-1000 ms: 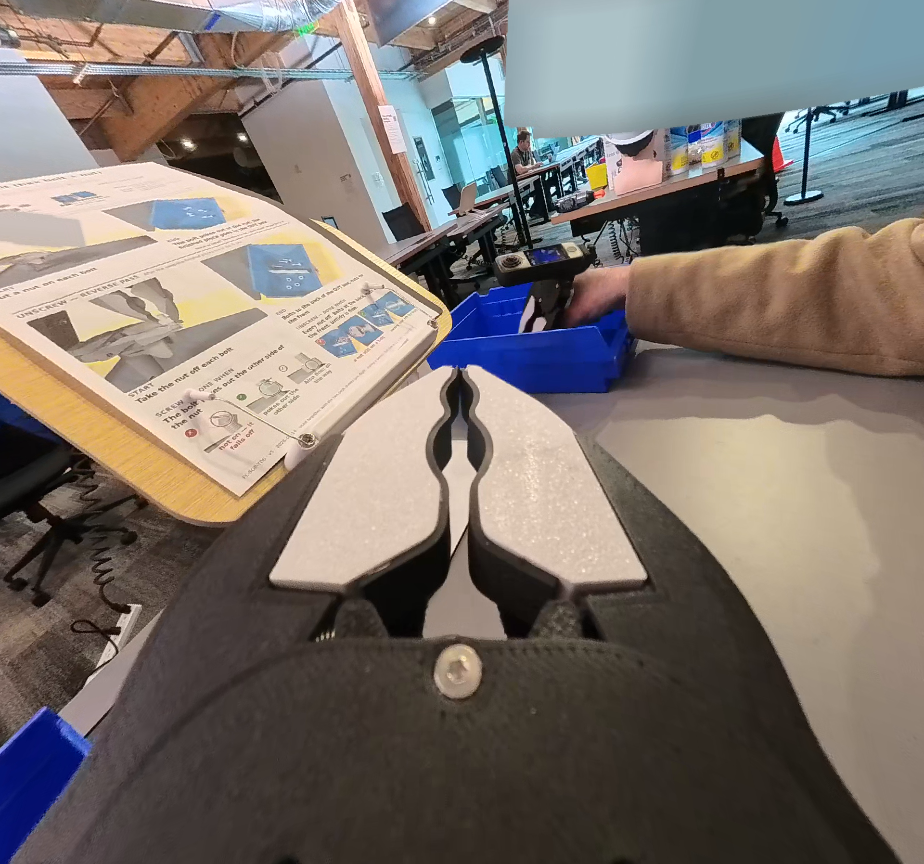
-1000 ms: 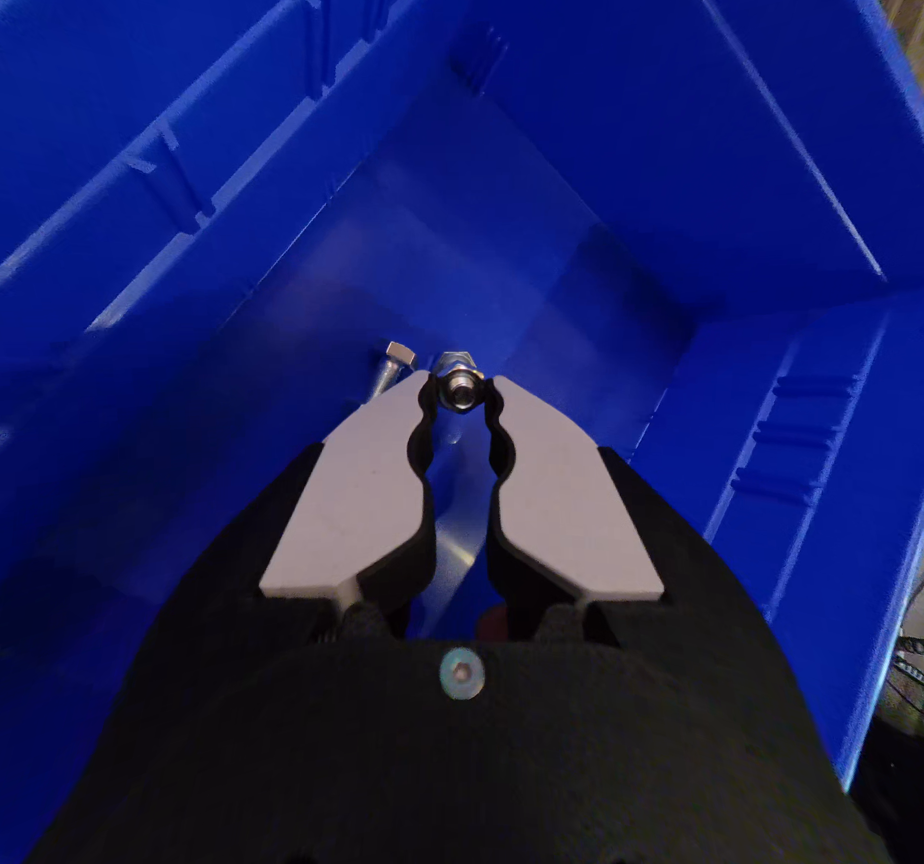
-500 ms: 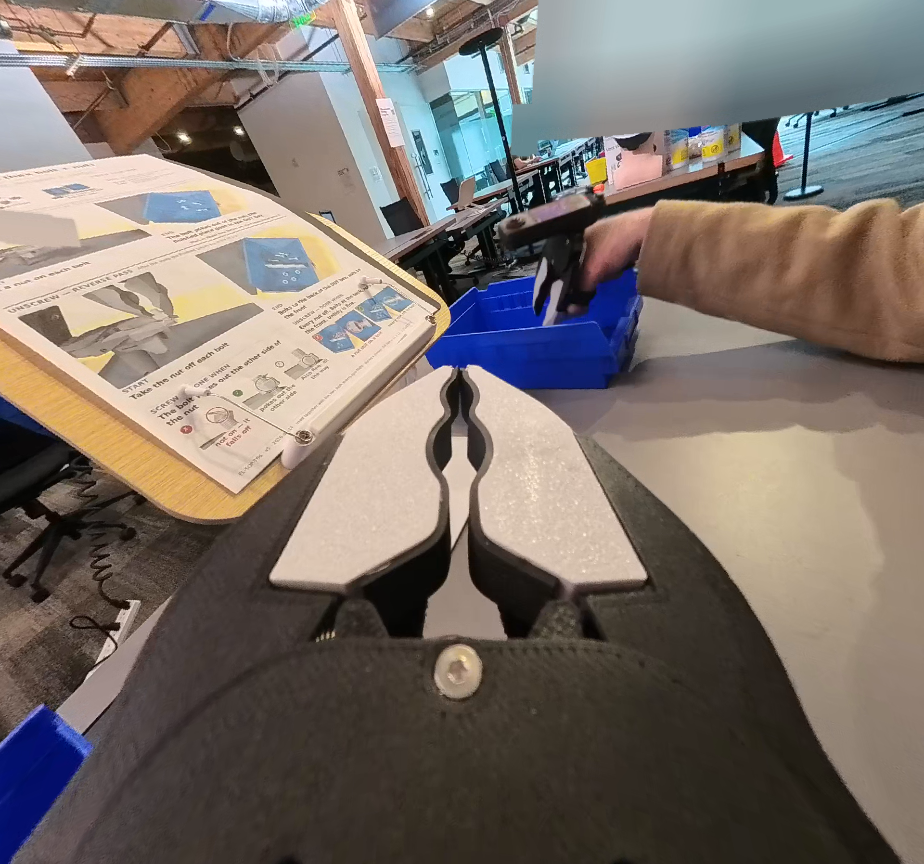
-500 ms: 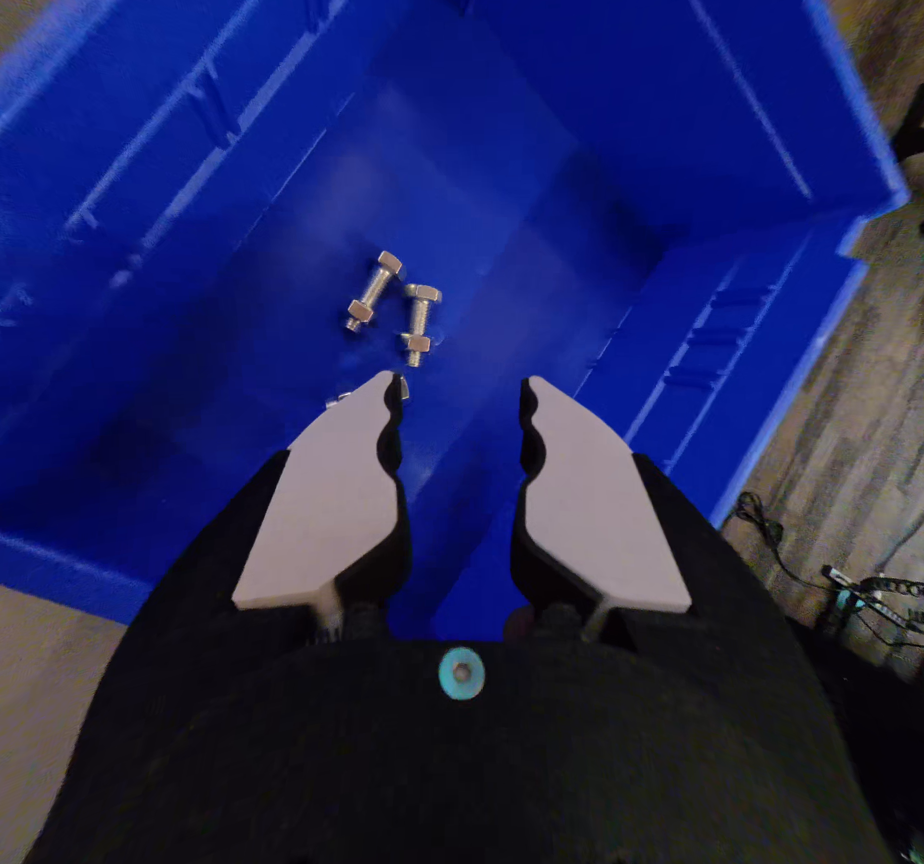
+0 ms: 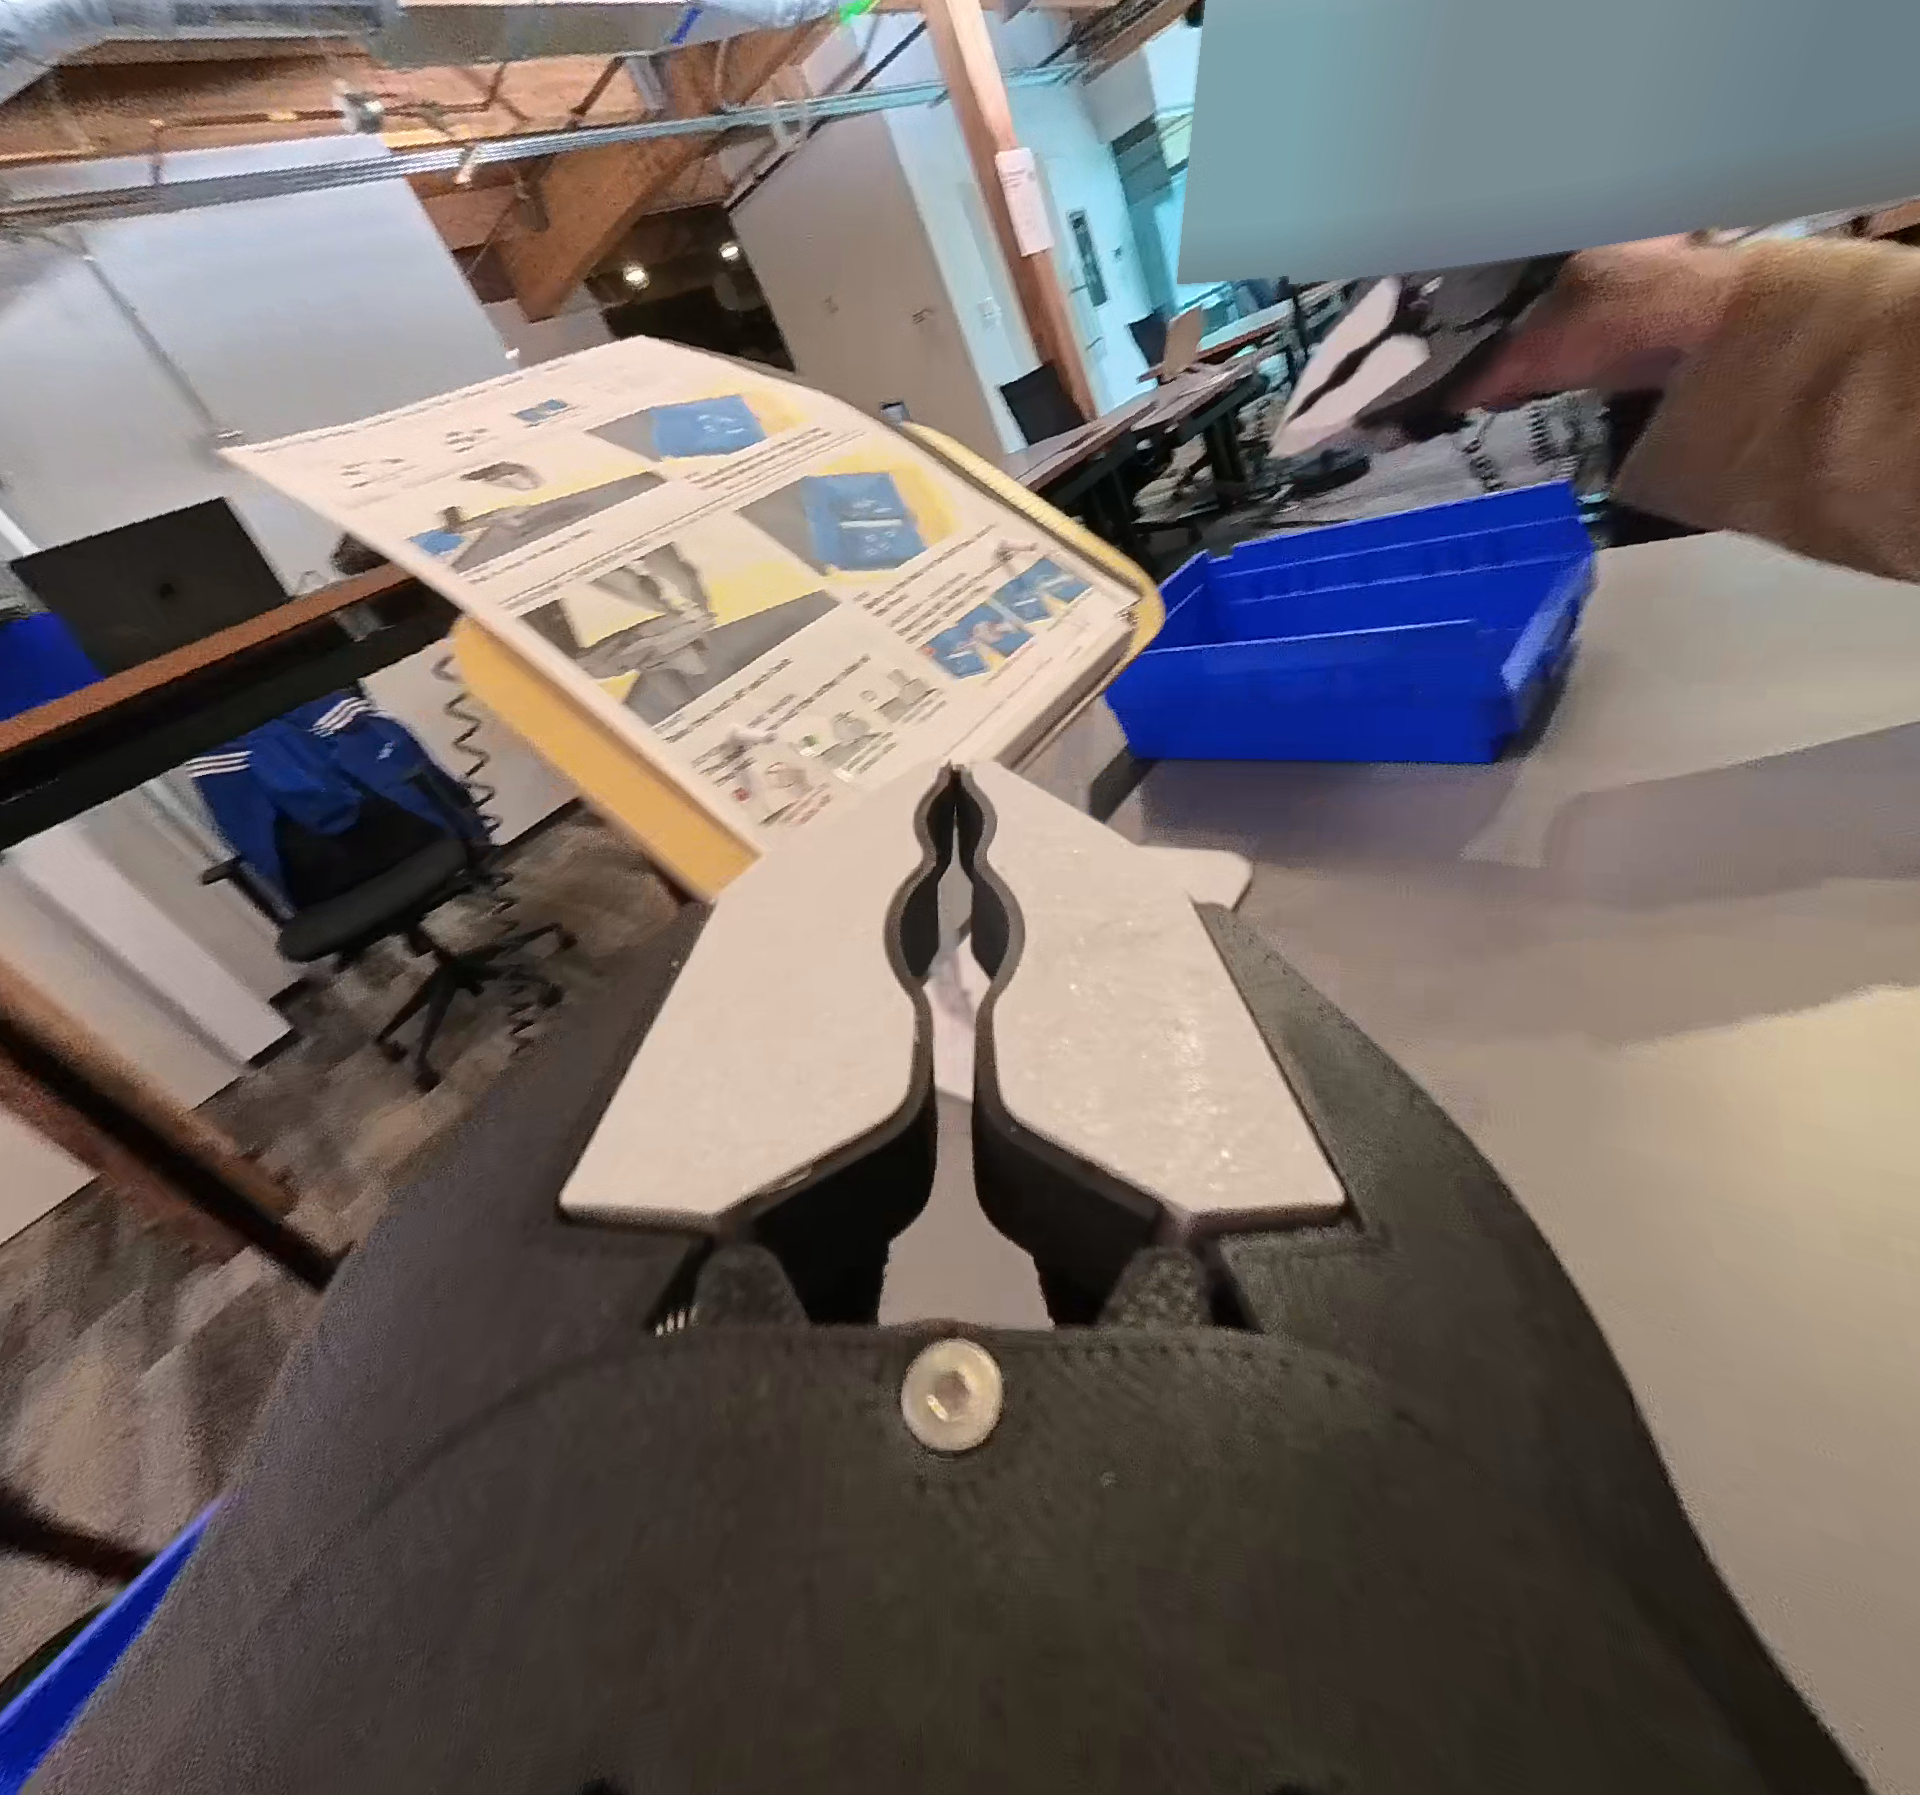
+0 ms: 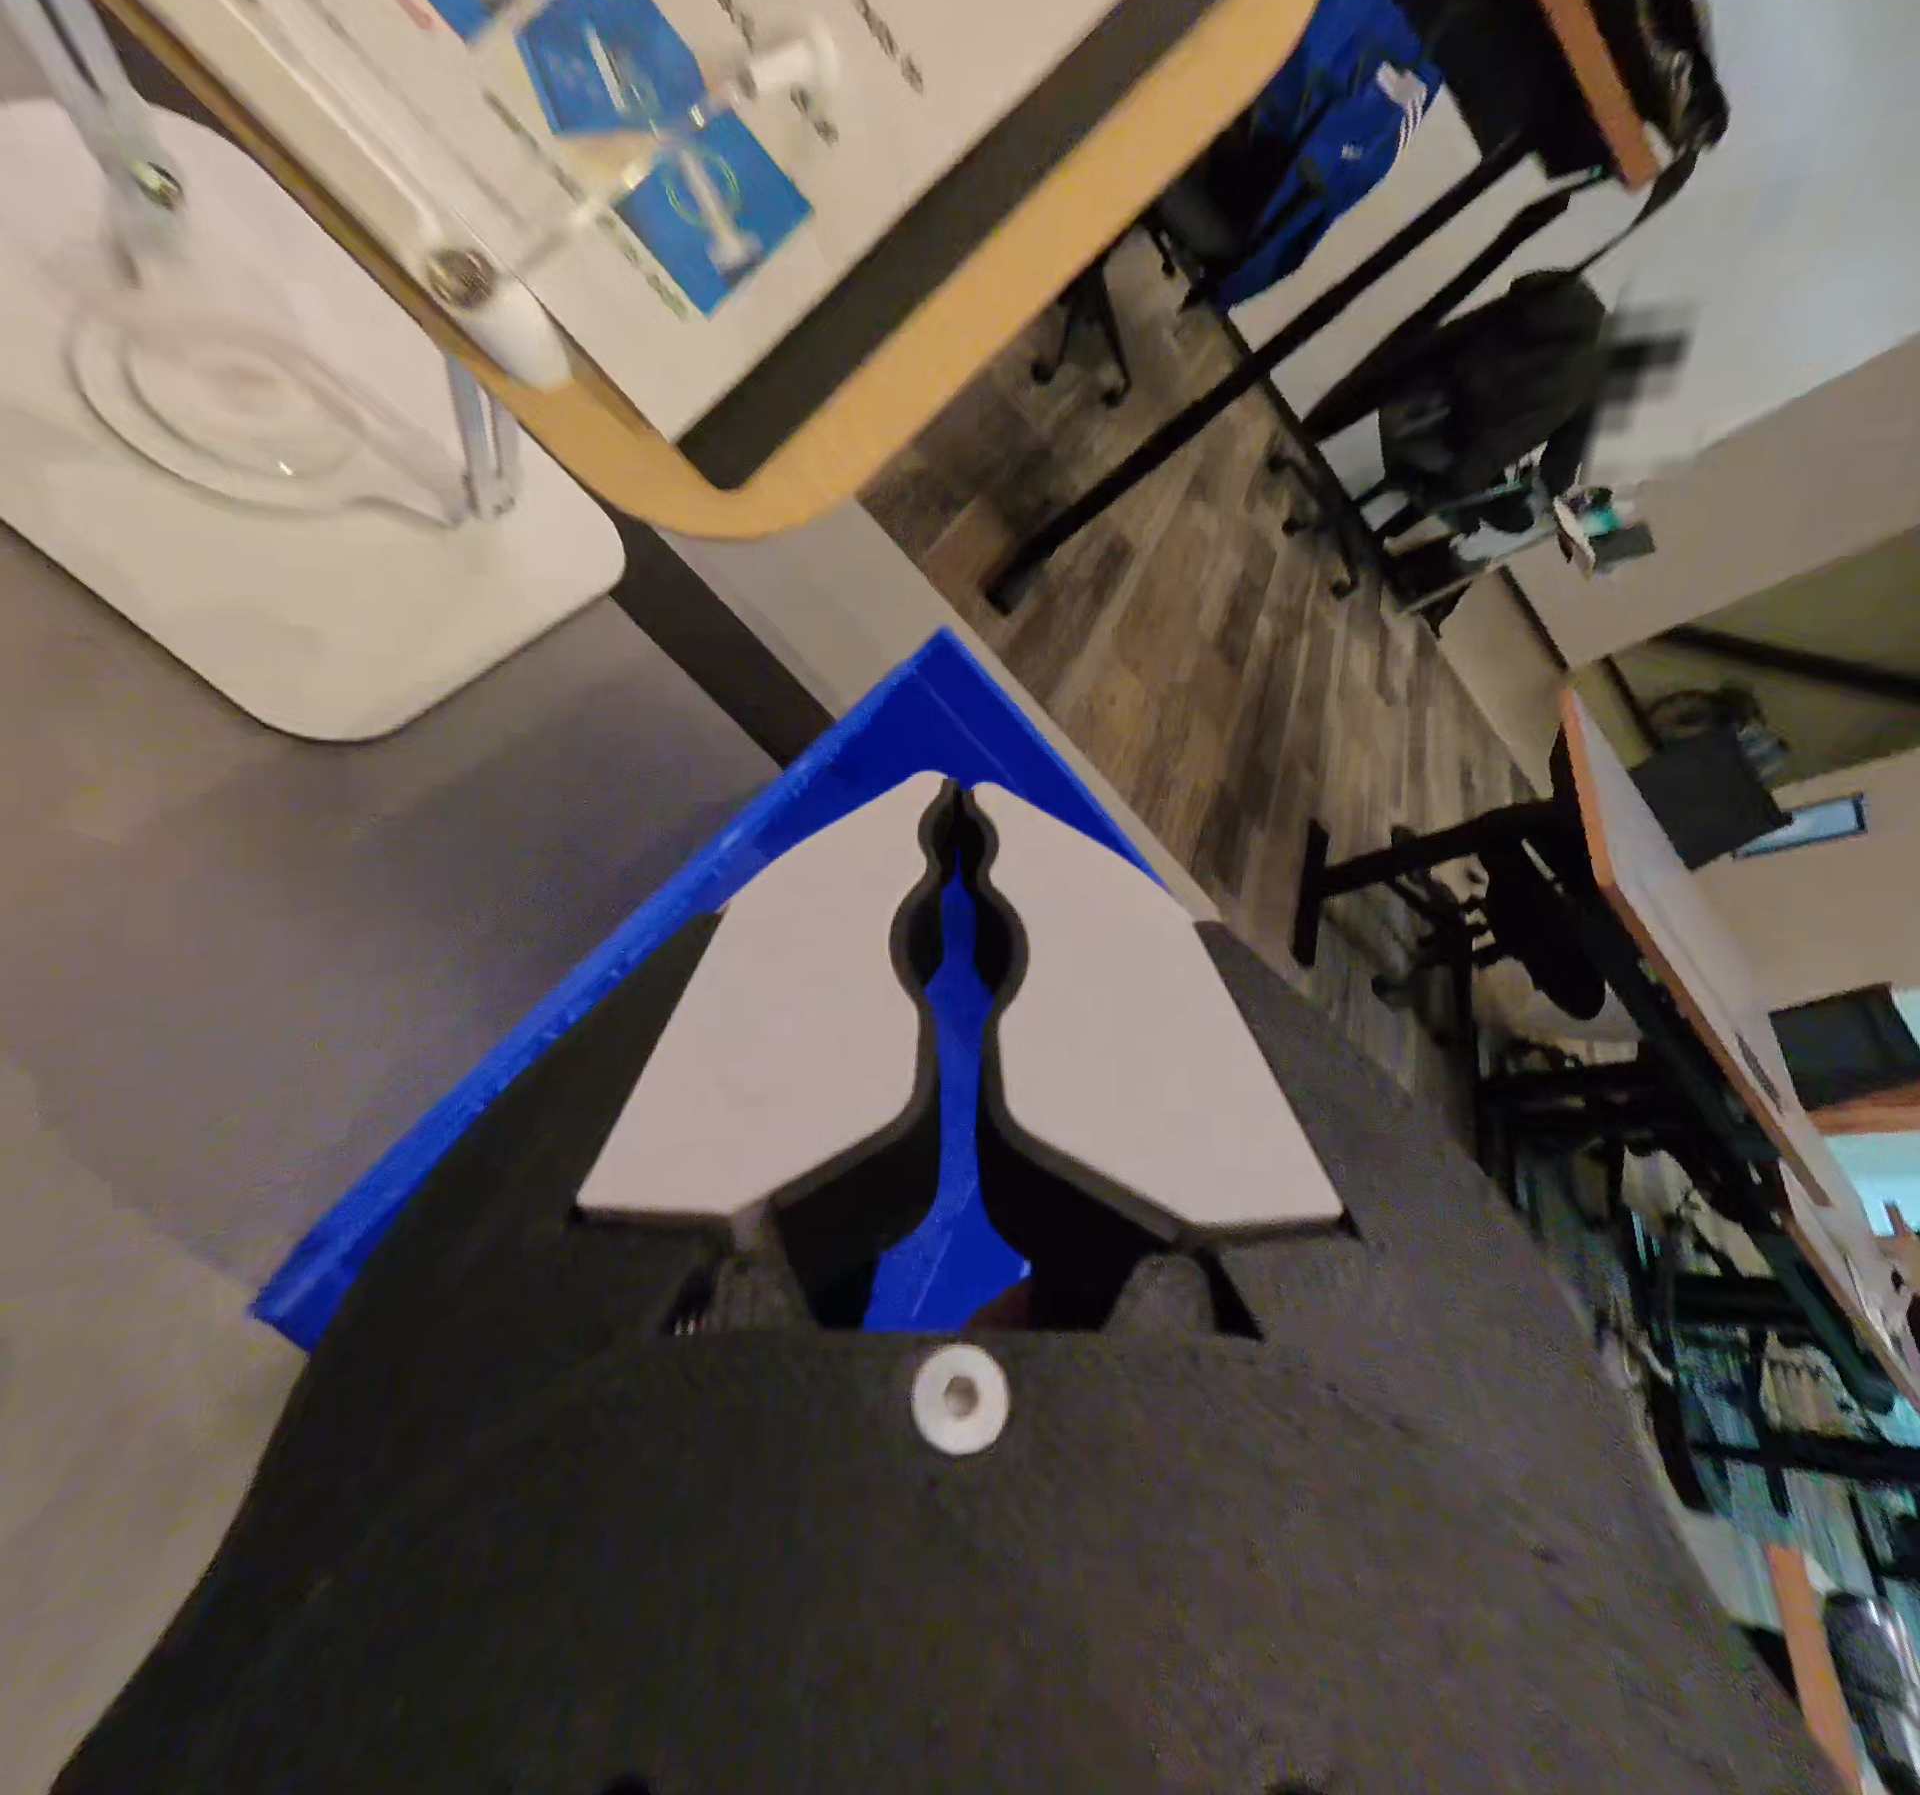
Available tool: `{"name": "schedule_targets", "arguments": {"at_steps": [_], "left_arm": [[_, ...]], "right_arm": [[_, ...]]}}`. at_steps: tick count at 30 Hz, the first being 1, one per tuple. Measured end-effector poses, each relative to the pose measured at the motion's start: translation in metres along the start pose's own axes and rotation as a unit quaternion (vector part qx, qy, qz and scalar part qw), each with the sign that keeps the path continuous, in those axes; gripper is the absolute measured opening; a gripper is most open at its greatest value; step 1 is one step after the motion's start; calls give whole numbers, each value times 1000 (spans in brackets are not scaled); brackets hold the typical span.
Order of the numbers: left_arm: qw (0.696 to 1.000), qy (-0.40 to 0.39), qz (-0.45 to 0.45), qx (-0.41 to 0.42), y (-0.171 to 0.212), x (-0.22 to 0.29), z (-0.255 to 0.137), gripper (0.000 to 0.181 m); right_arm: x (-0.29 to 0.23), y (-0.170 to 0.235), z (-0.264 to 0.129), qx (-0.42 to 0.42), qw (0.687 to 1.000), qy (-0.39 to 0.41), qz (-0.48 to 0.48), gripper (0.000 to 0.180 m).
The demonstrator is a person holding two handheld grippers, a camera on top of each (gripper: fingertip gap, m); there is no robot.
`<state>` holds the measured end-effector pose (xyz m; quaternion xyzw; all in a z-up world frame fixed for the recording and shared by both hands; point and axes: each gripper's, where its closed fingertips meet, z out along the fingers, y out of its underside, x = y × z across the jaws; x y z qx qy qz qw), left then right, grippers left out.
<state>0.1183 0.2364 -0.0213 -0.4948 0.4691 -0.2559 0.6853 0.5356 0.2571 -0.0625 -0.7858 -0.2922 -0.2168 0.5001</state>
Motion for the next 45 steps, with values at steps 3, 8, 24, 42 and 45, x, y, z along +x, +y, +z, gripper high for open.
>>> {"name": "schedule_targets", "arguments": {"at_steps": [3, 8, 24, 42, 45], "left_arm": [[999, -41, 1, -30, 10, -27, -16, 5], [990, -90, 20, -107, 37, -69, -32, 16], [855, 42, -59, -514, 215, -154, -54, 38], [619, 93, -205, -752, 308, -146, -90, 26], [597, 74, -209, -771, 310, -153, -97, 32]], "right_arm": [[-30, -37, -10, 63, 997, -40, -21, 0], [-108, -84, -11, 142, 980, -133, -37, 0], [-295, -78, 40, 178, 945, -263, -79, 0], [-306, -63, 45, 163, 942, -279, -90, 0], [-305, -63, 45, 164, 942, -279, -87, 0]]}}
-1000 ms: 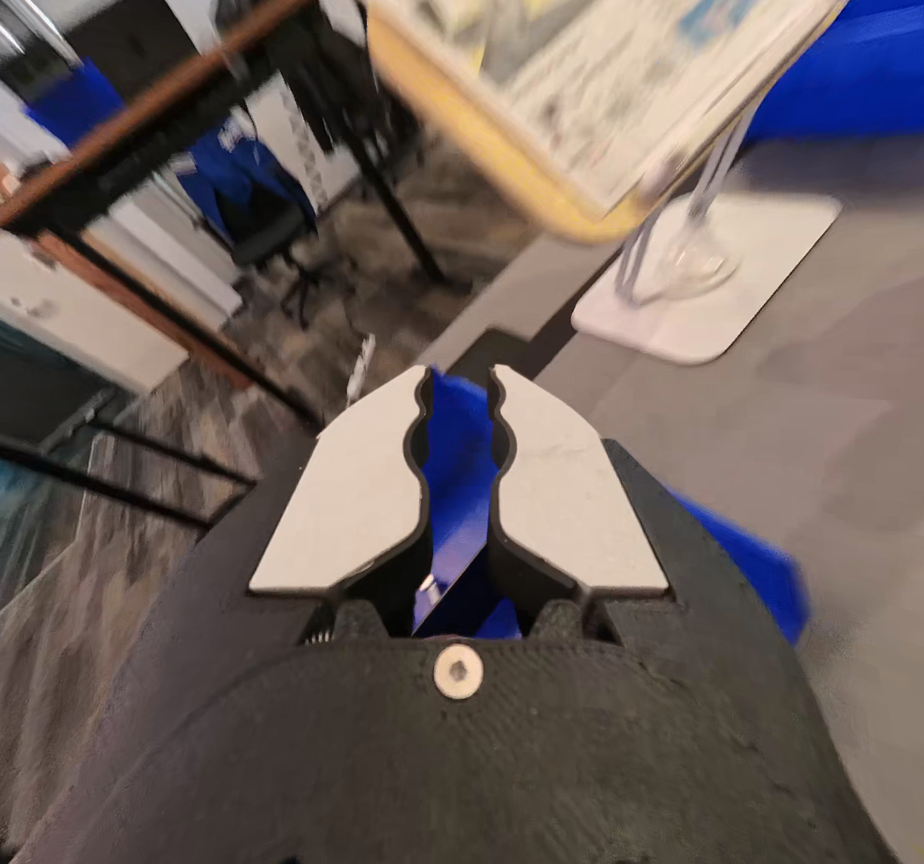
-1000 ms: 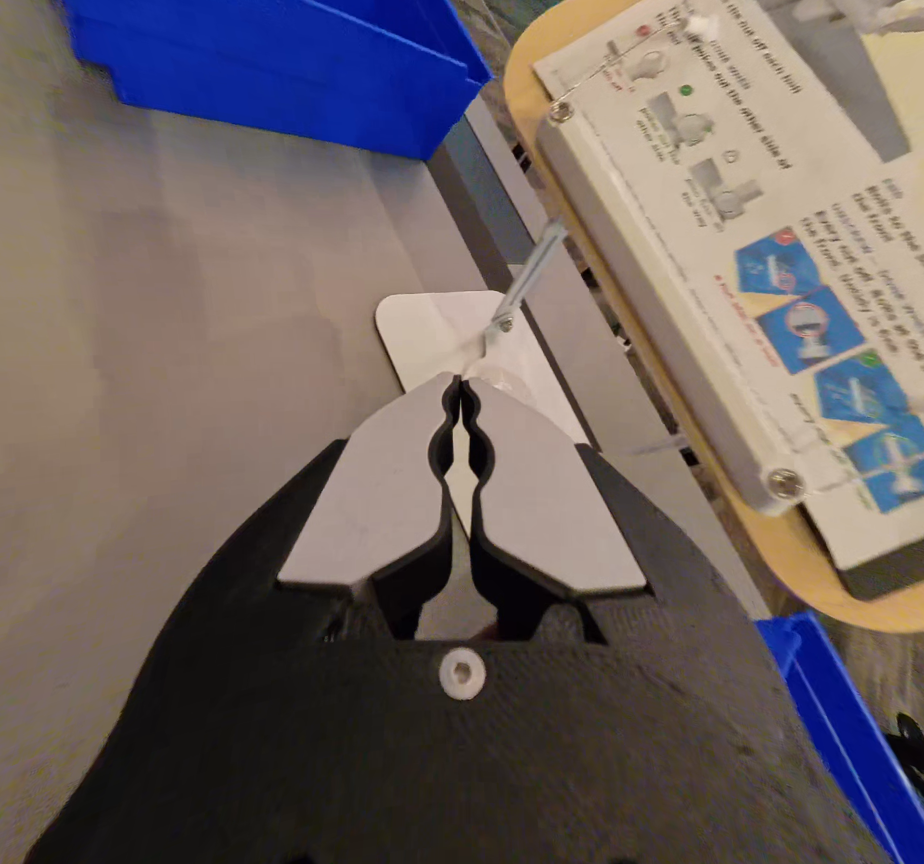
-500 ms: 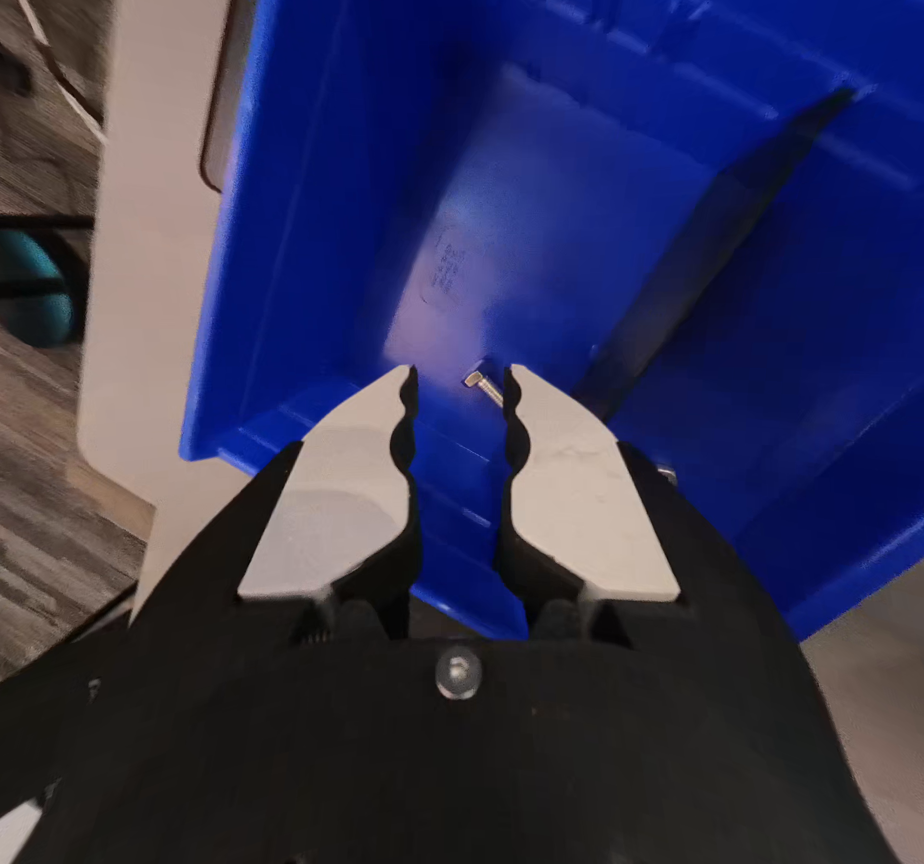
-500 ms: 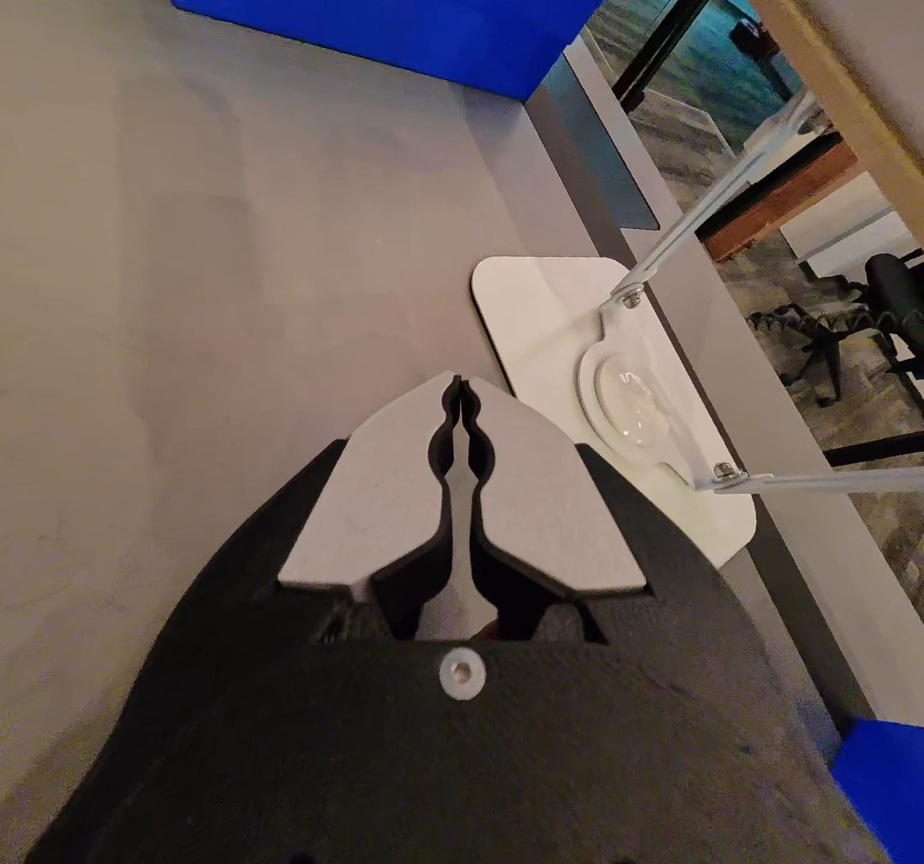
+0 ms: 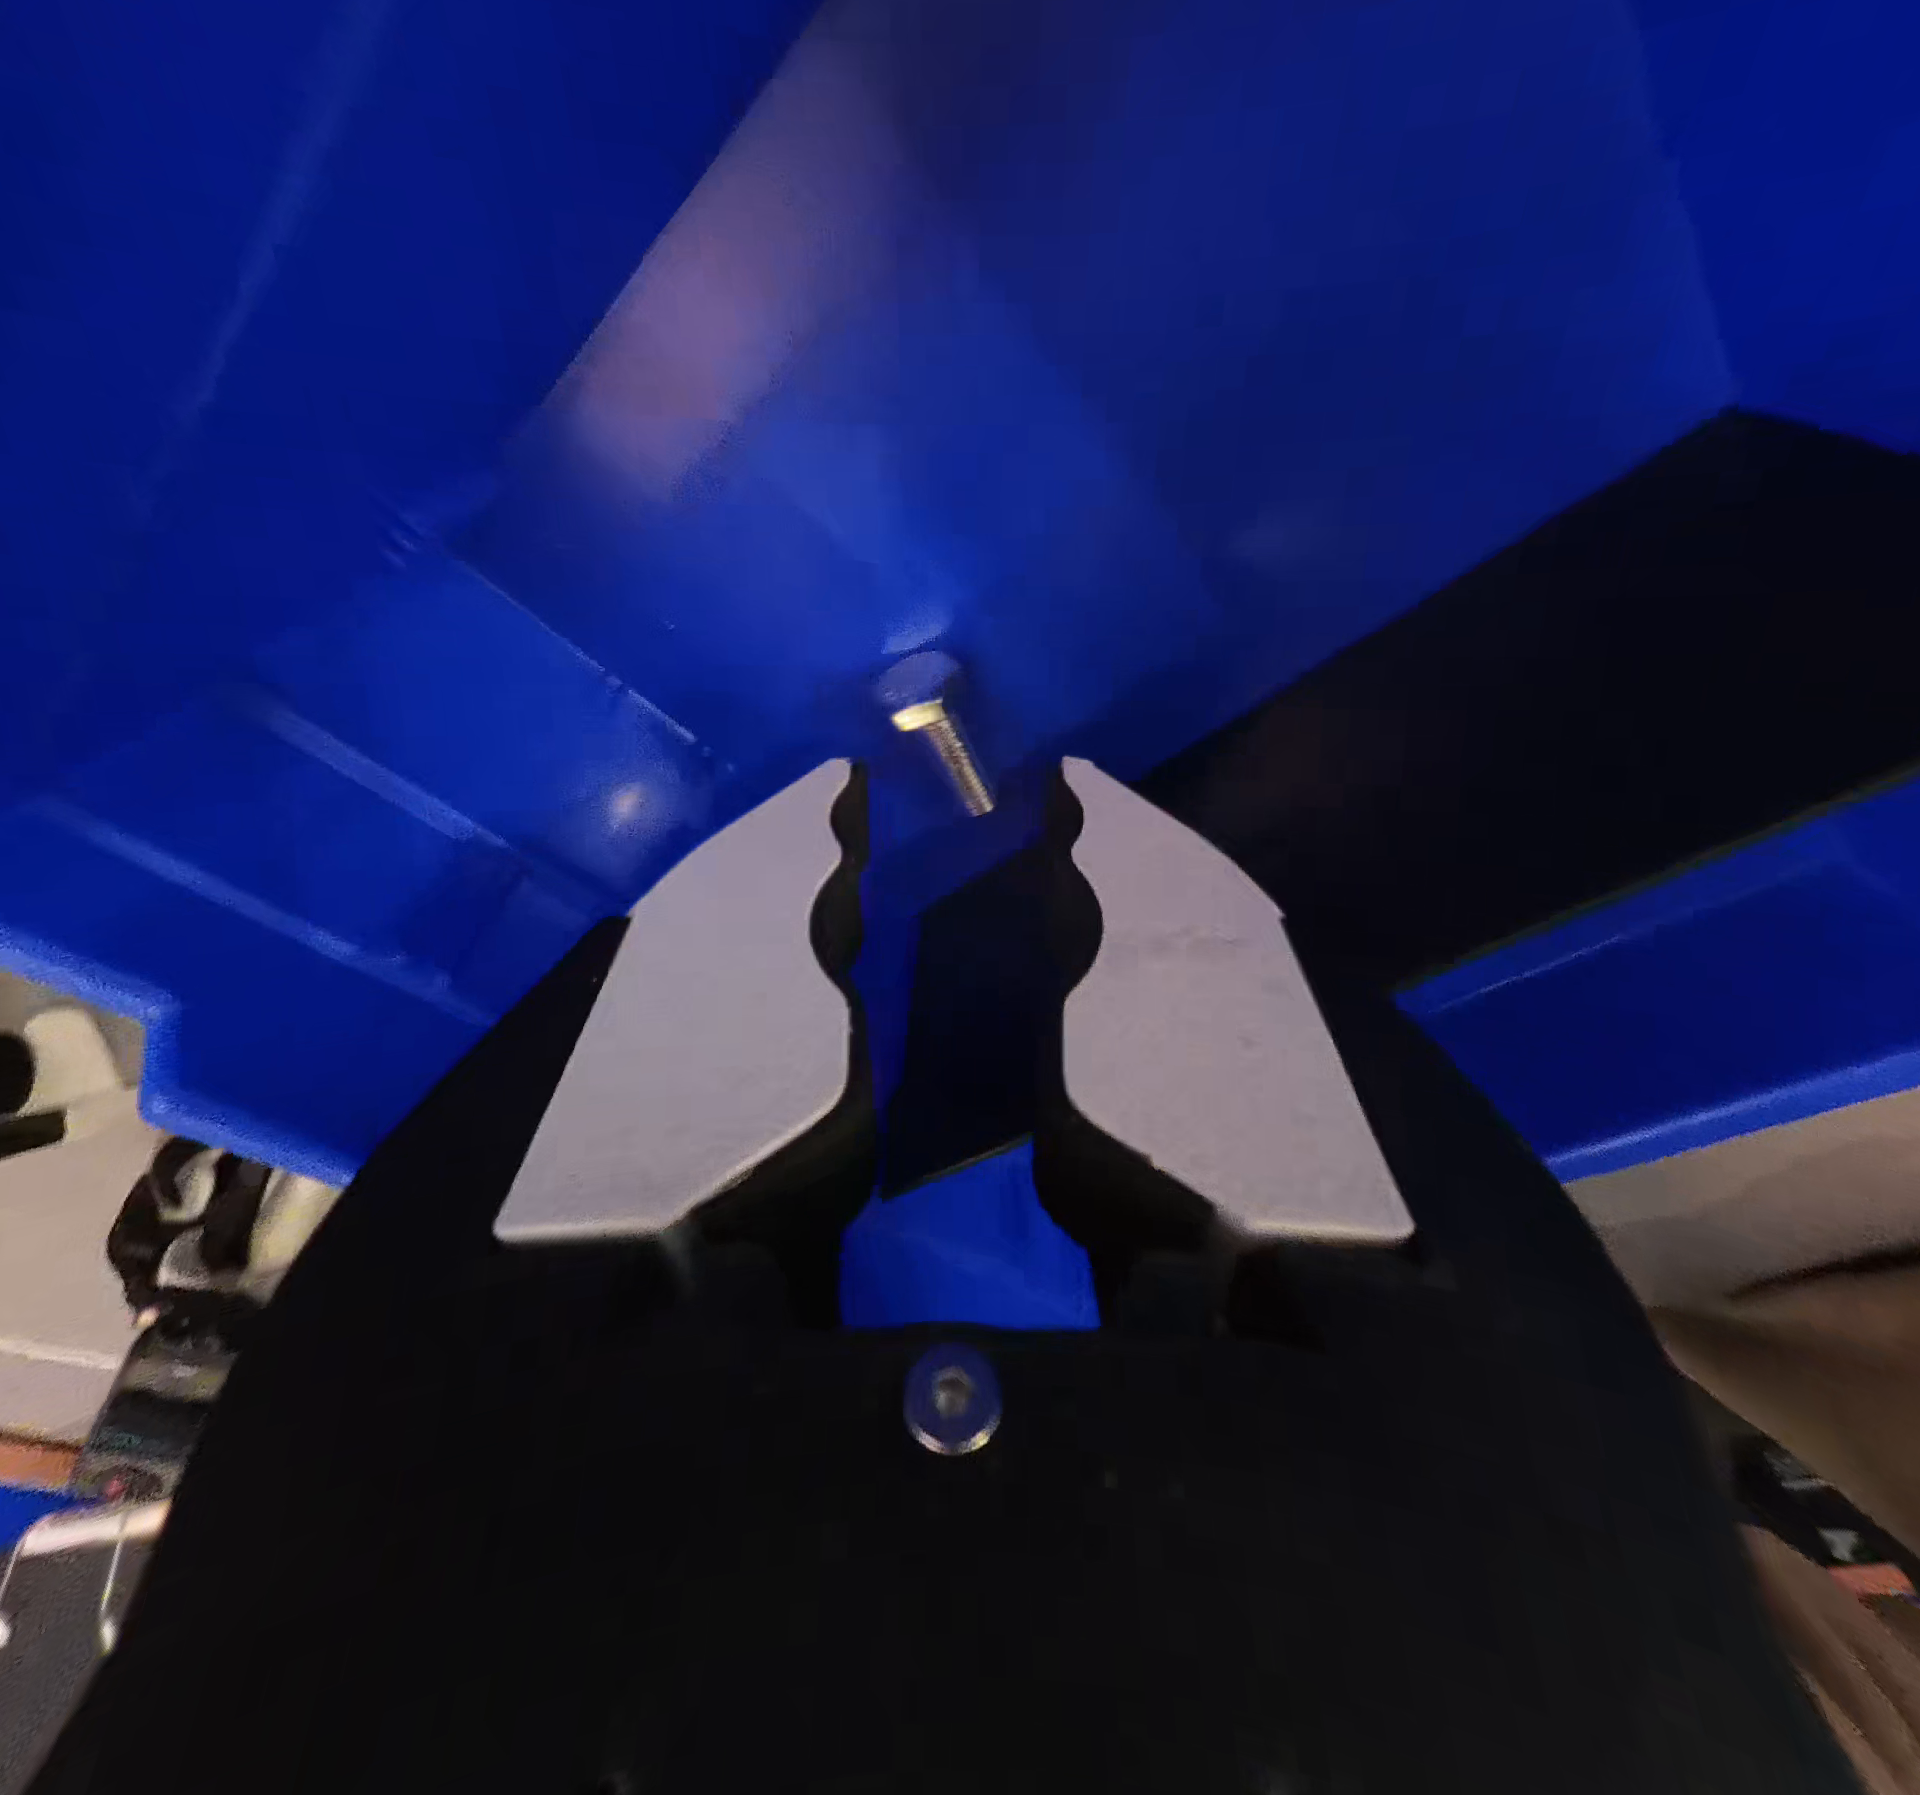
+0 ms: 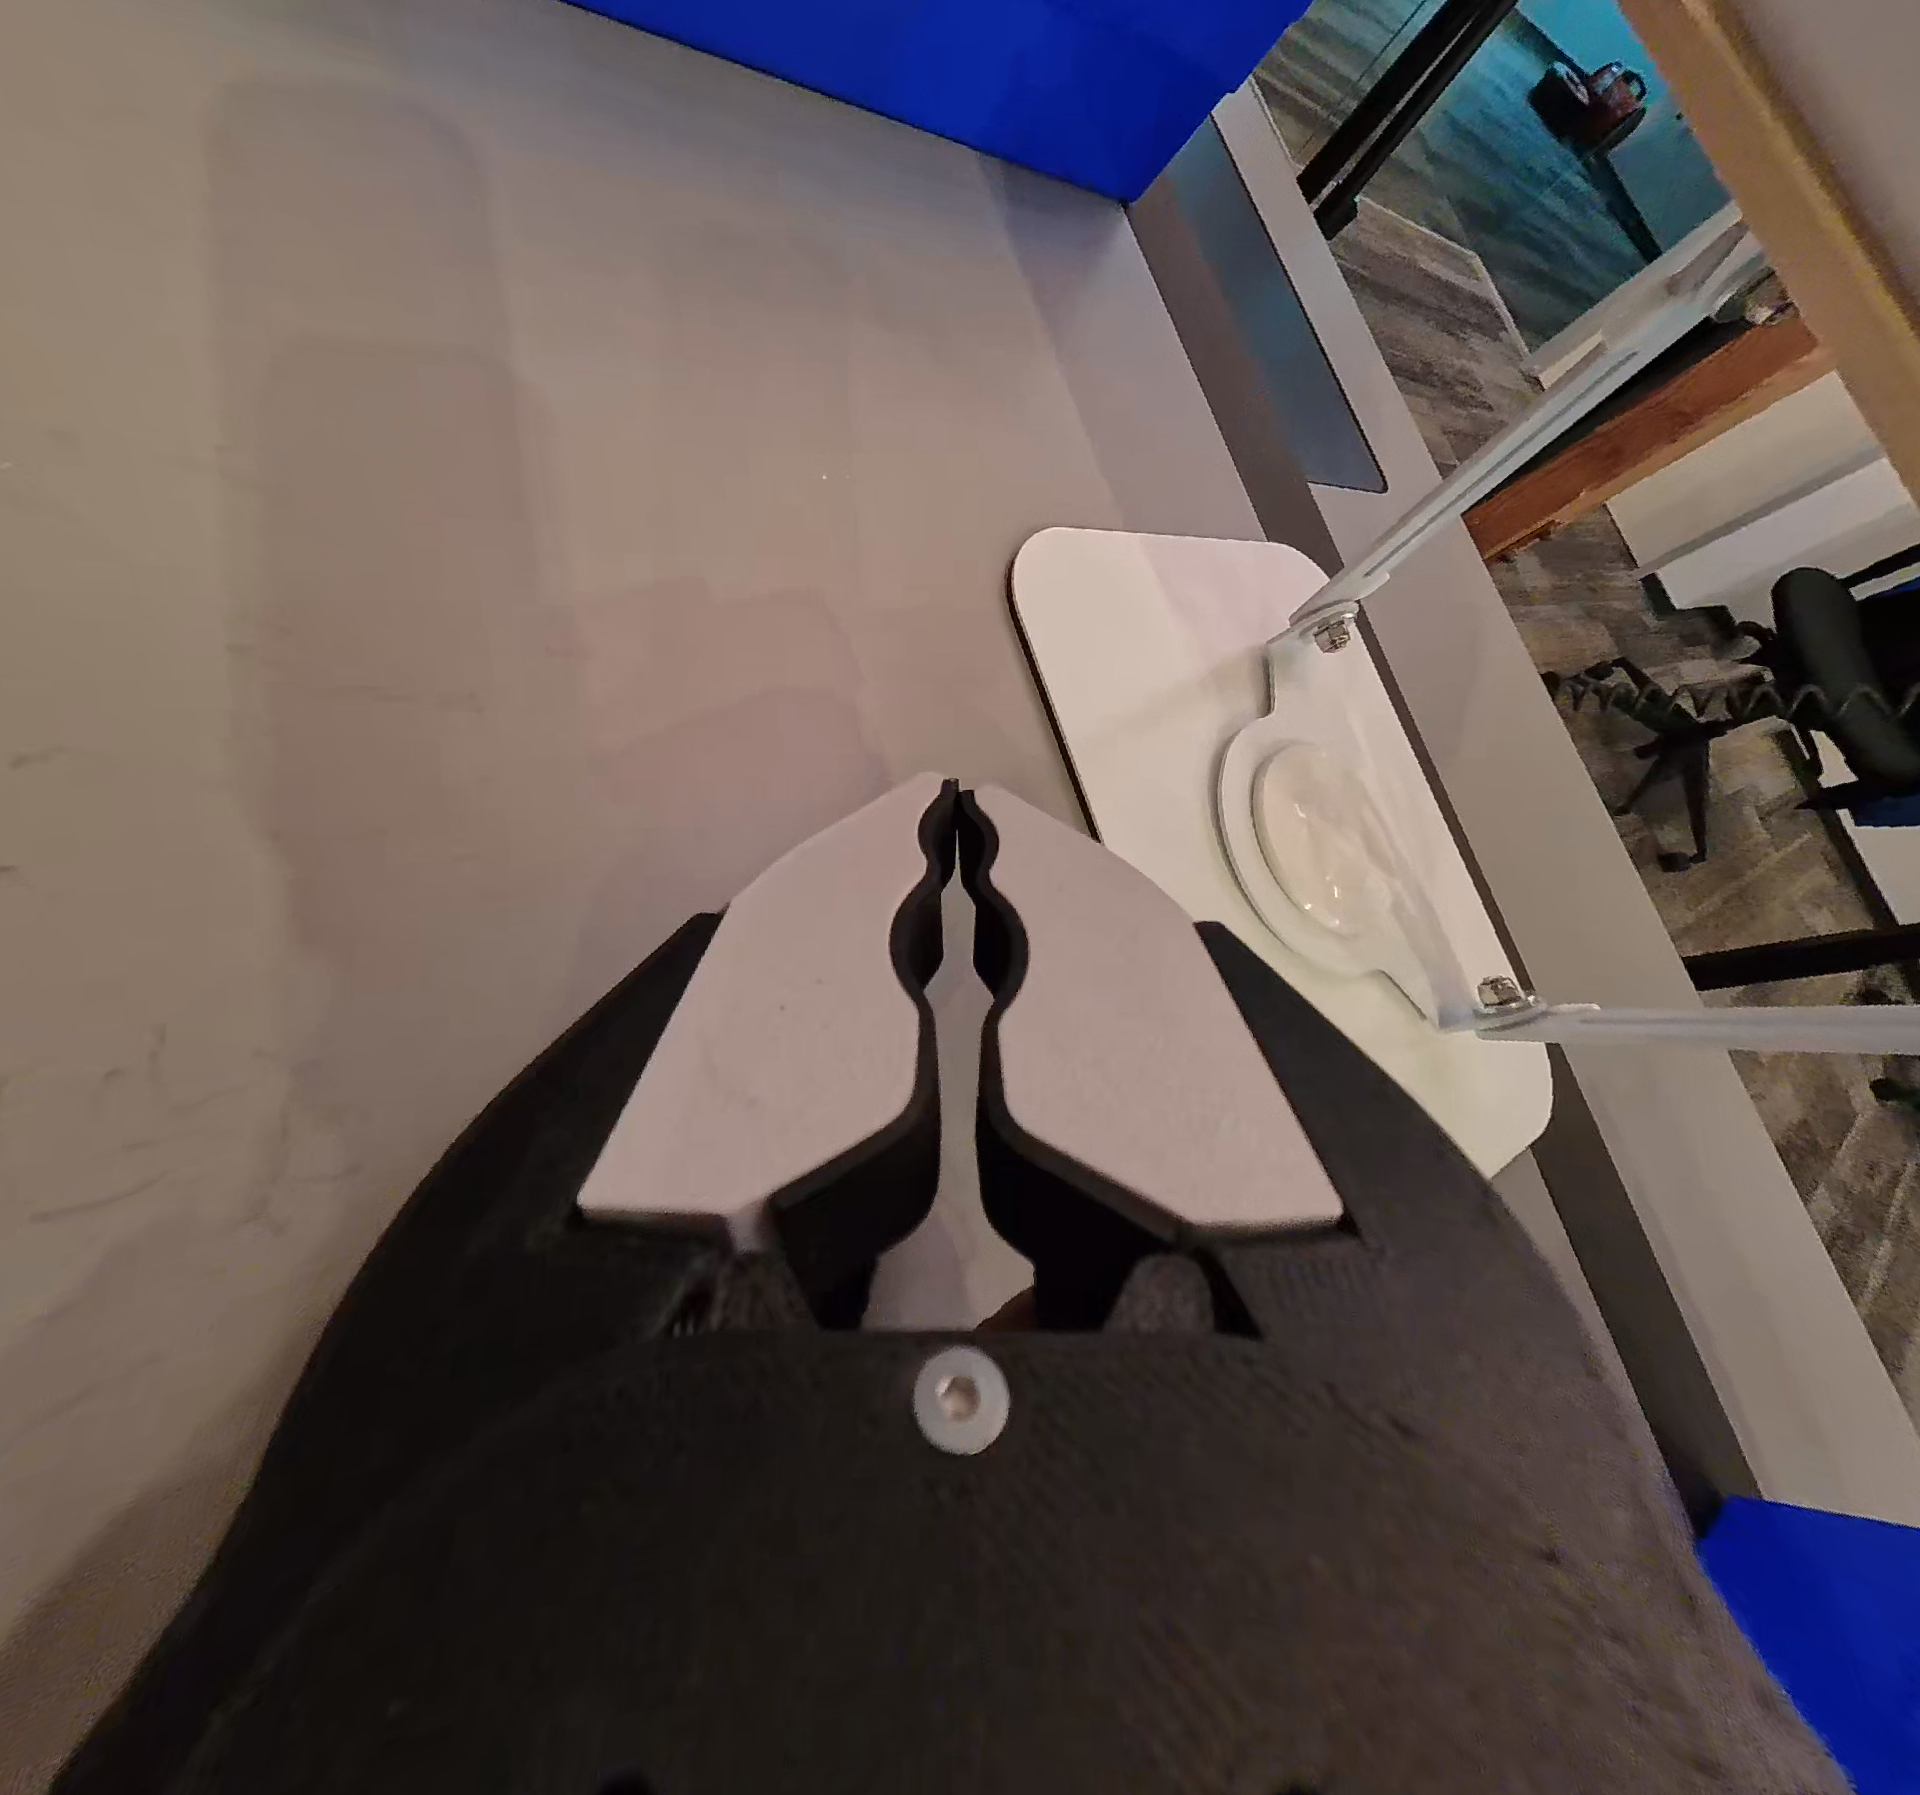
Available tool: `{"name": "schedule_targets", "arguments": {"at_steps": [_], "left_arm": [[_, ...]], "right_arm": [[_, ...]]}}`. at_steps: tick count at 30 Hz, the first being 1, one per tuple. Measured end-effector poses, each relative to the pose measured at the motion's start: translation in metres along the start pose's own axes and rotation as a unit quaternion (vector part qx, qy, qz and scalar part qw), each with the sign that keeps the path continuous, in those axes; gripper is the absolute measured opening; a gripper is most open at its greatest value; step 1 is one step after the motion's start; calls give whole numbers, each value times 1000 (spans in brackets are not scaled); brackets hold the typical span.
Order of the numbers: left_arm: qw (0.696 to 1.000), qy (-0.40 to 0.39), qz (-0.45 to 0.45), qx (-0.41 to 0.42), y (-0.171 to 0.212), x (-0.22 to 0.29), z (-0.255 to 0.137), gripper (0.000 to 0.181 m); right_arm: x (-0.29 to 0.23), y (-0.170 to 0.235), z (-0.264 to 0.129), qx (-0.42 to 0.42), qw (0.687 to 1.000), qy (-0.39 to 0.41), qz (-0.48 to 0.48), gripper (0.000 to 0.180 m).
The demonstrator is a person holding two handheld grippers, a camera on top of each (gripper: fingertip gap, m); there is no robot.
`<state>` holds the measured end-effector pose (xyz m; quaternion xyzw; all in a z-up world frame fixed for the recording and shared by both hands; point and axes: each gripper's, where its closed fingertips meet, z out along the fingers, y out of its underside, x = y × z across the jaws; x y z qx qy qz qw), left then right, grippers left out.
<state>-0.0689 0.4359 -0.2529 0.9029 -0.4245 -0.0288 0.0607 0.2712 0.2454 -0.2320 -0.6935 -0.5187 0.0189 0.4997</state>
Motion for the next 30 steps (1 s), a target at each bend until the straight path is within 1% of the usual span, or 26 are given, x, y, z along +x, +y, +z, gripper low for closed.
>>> {"name": "schedule_targets", "arguments": {"at_steps": [2, 4, 6, 10, 11, 12, 17, 20, 22, 23, 24, 25, 27, 29, 30], "left_arm": [[1000, 5, -13, -2, -1, -4, 3, 37], [1000, 13, -27, 7, -3, -7, 5, 37], [999, 6, -35, -16, 4, -9, 11, 32], [998, 14, -45, -38, 7, -10, 29, 31], [998, 9, -45, -34, 6, -10, 29, 27], [998, 9, -41, -36, 7, -10, 29, 19], [1000, -12, -10, -24, 5, -11, 26, 19], [998, -35, -1, 47, -6, -14, 7, 19], [992, -55, -9, 117, -14, -19, -17, 19], [985, -60, 1, 162, -18, -17, -32, 19], [976, -48, 16, 211, -22, -7, -47, 19], [966, -37, 8, 256, -24, 0, -64, 19], [942, -27, 30, 334, -22, 22, -96, 19], [909, -20, 37, 415, -19, 44, -130, 19], [885, -13, 63, 461, -18, 62, -147, 19]], "right_arm": [[0, 0, 0, -1, 1000, -1, 1, 0], [-2, 1, 1, -3, 1000, -2, -3, 0], [-3, 1, 2, -4, 1000, -3, -8, 0], [-3, 2, 2, -5, 1000, -1, -11, 0], [-3, 2, 2, -5, 1000, -1, -11, 0], [-2, 2, 2, -5, 1000, 0, -10, 0], [-3, 2, 2, -7, 1000, -1, -12, 0], [-3, 1, 2, -5, 1000, 1, -14, 0], [-3, 1, 1, -3, 1000, 3, -12, 0], [-3, 0, 1, -1, 1000, 2, -10, 0], [-3, -1, 1, 2, 1000, 2, -8, 0], [-2, -2, 1, 5, 1000, 5, -5, 0], [1, -5, -1, 13, 1000, 10, 0, 0], [3, -11, -4, 27, 999, 14, 11, 0], [3, -15, -6, 38, 999, 14, 18, 0]]}}
